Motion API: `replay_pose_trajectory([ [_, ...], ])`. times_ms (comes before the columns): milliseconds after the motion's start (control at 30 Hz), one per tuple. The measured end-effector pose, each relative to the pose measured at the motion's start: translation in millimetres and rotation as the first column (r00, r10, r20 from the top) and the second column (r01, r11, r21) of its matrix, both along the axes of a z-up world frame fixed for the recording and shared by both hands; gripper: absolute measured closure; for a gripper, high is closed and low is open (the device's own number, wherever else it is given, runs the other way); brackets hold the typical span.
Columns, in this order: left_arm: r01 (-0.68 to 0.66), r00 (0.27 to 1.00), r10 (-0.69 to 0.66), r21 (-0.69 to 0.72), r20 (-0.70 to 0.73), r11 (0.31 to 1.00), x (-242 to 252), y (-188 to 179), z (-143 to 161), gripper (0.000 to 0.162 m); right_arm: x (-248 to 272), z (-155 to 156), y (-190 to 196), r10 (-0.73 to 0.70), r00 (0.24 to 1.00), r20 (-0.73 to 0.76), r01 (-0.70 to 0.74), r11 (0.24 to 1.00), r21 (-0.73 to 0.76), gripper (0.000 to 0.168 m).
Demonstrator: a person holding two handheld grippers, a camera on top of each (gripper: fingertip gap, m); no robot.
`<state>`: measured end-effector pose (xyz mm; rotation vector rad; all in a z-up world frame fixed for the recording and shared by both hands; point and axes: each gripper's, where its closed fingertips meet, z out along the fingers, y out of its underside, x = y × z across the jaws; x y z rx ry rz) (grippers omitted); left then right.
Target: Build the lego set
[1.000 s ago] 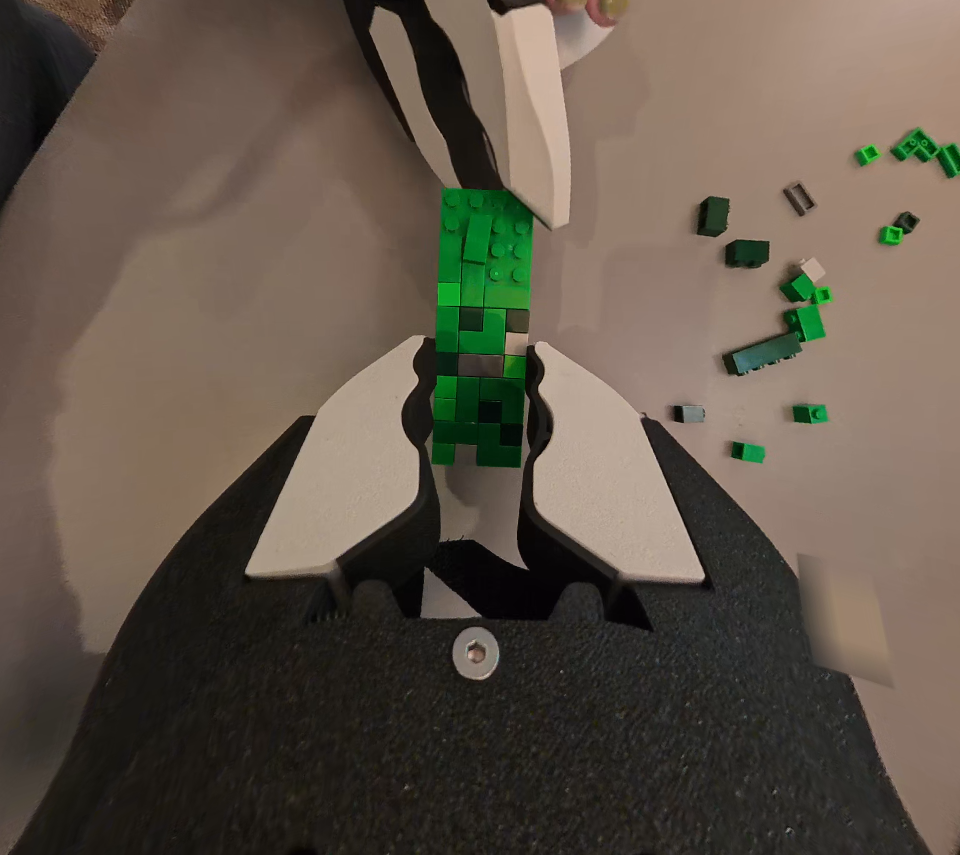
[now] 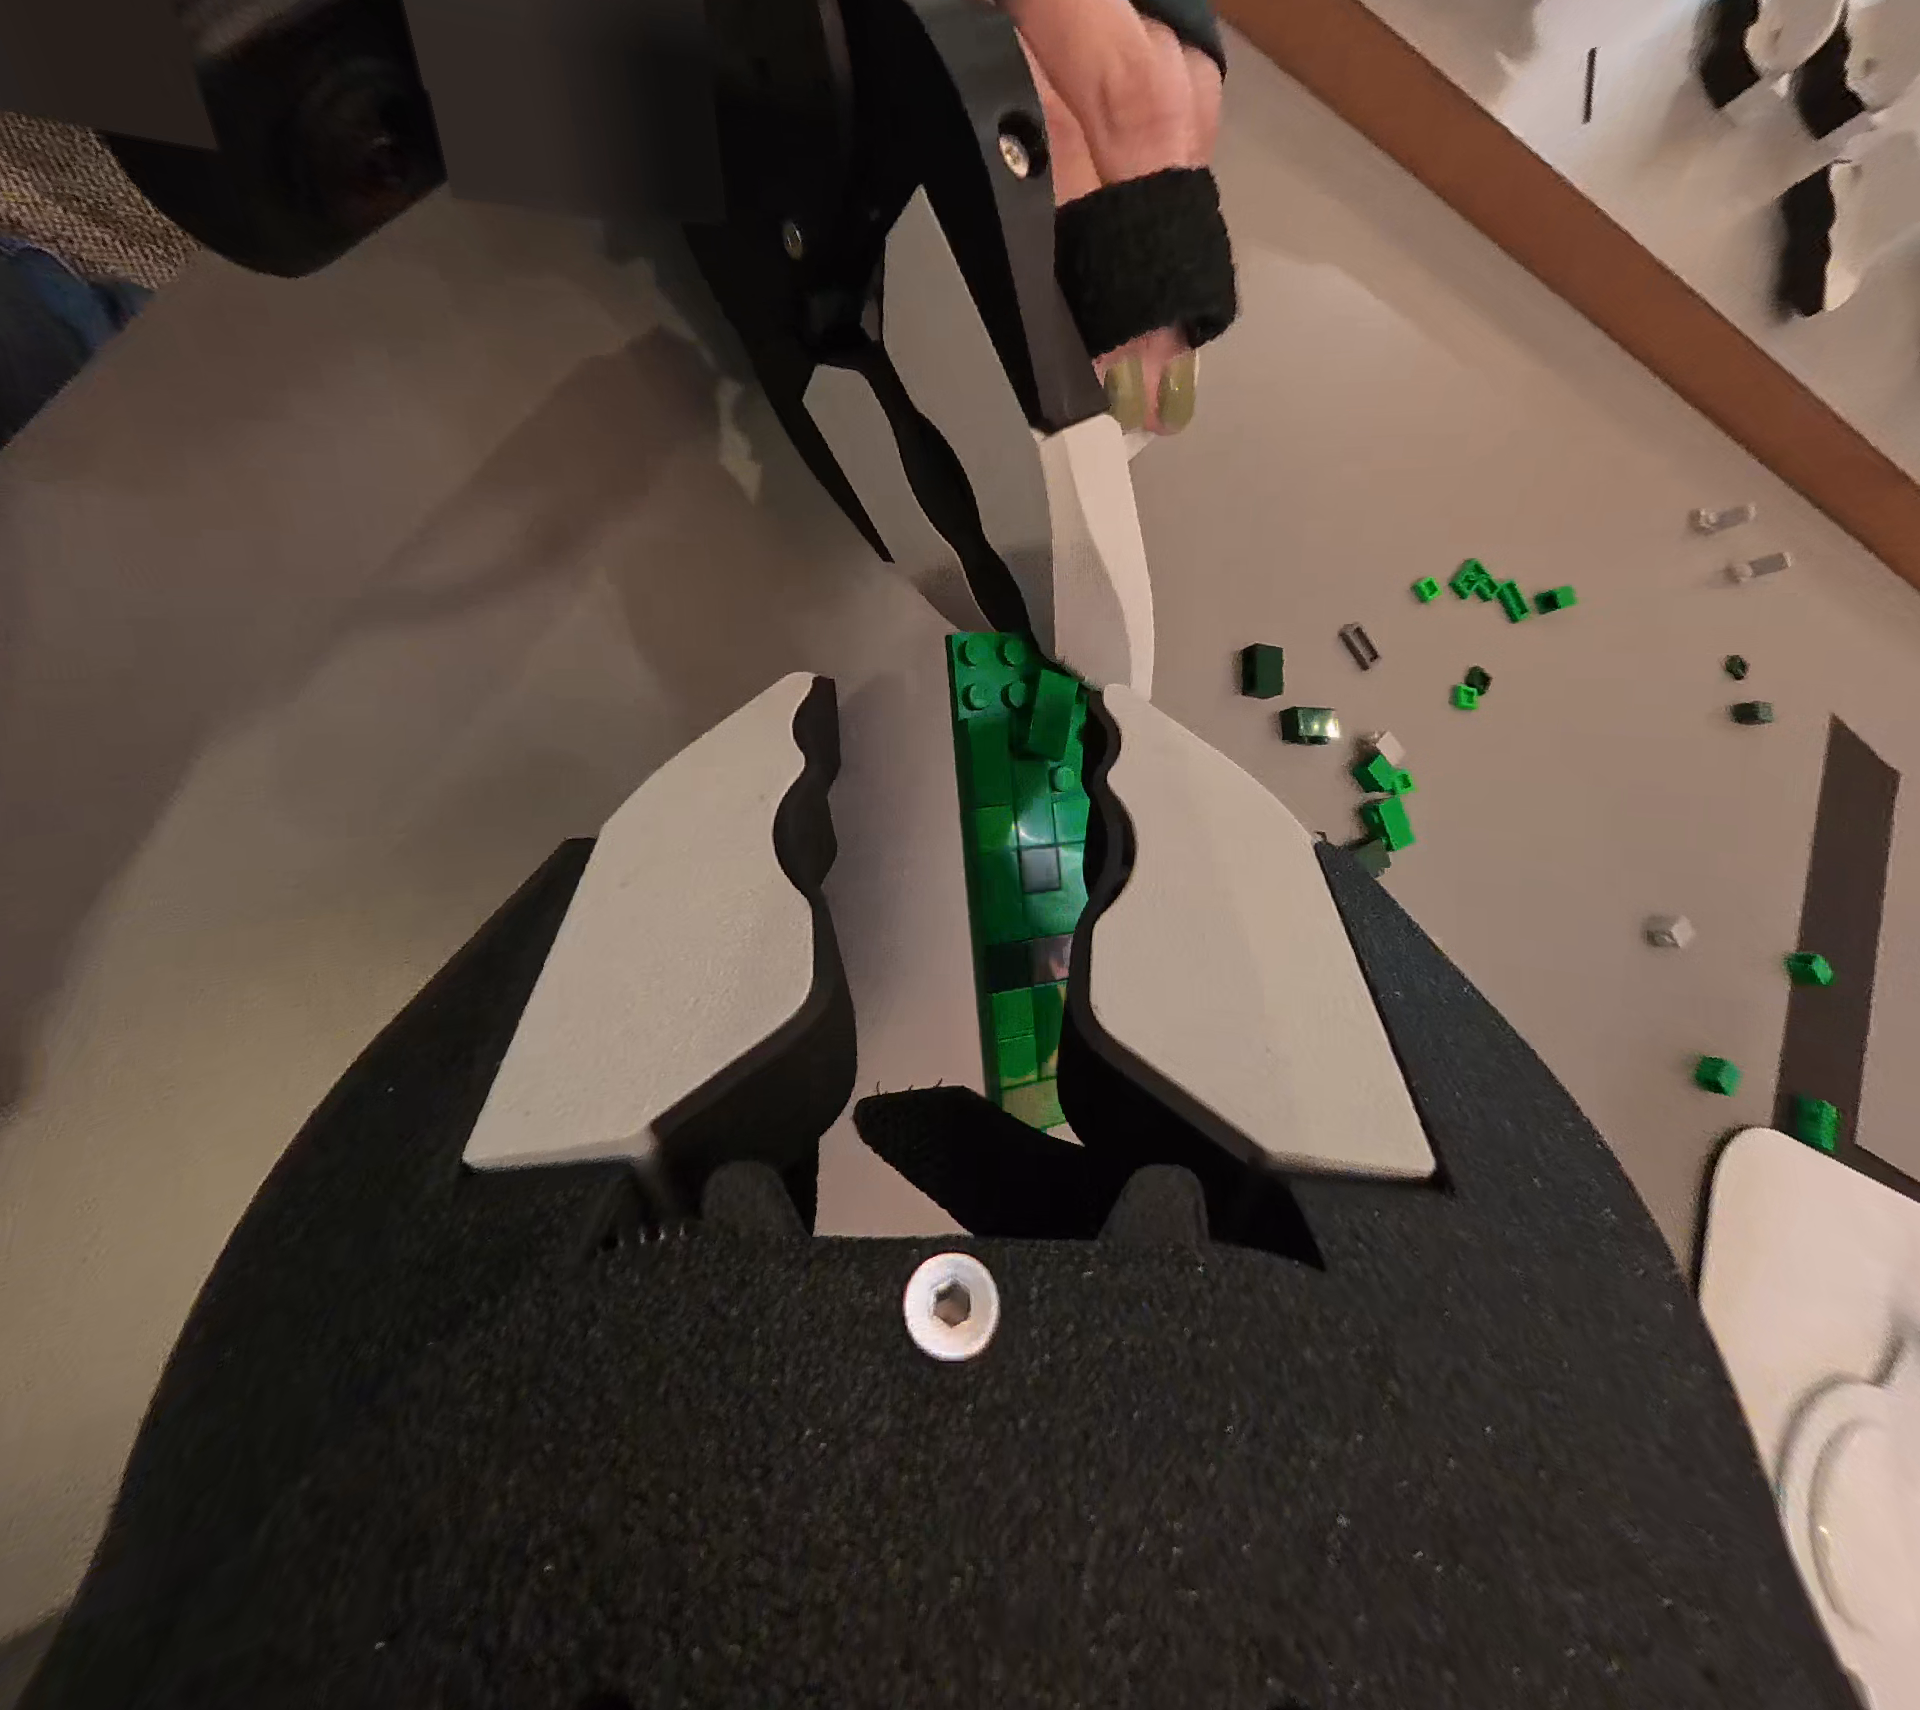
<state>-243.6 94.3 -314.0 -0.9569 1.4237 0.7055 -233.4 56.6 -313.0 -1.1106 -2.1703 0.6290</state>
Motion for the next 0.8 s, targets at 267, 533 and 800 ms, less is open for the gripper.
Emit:
replay_pose_trajectory([
  [267, 0.035, 0.999, -0.035, -0.012, 0.024, 0.999, 0.9, -3.7, 2.2, 0.158, 2.3, -3.3, -3.6, 0.062, 0.997, 0.034, -0.063, 0.998, 0.018, 0.130],
  [533, 0.027, 0.998, -0.024, -0.057, 0.056, 0.998, -0.9, -1.5, 3.0, 0.158, -2.7, 11.7, 4.0, 0.059, 0.991, -0.117, -0.030, 0.973, 0.230, 0.130],
  [800, -0.016, 0.996, 0.025, -0.117, 0.081, 0.993, -6.6, 5.3, 2.6, 0.158, -9.8, 2.7, 14.6, 0.058, 0.980, -0.189, 0.086, 0.737, 0.671, 0.136],
])
